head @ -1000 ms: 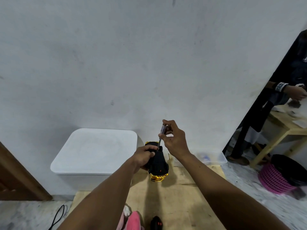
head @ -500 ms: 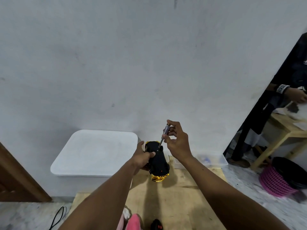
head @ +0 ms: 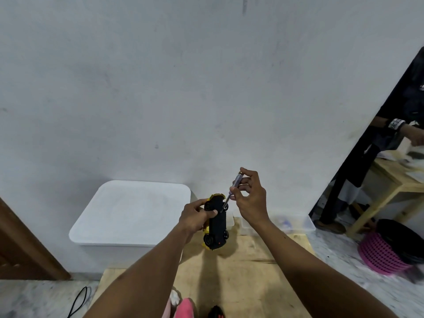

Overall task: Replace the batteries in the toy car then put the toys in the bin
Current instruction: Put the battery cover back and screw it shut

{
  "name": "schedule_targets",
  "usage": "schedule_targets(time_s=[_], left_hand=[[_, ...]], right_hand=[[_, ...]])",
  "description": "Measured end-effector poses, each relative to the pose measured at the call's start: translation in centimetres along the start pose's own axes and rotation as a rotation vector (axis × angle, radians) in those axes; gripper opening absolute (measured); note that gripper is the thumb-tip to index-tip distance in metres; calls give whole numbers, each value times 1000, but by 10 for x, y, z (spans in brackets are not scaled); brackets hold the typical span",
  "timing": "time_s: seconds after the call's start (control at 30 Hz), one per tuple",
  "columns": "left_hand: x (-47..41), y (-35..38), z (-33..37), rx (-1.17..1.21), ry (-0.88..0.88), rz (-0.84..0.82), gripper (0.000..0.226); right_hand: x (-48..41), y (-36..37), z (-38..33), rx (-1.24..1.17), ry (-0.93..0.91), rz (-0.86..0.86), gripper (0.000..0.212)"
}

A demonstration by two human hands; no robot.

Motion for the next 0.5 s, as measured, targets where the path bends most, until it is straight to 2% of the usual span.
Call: schedule_targets(time_s=[0.27,0.5], left_hand=[[3,3,1,14,-22,-129,31],[8,11,2,10,-54,-172,28]], right_hand=[[-4,-3,7,-25,50,29,51],[-7,-6,11,-62,149,68,49]])
Point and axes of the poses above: each hand's wrist, its own x-axis away from the middle knuckle, its own y-axis out of the palm, z = x × y, the point moved 4 cm from there along -x, towards the middle knuckle, and after that the axes turned 15 degrees about z, right-handed, at the moved point
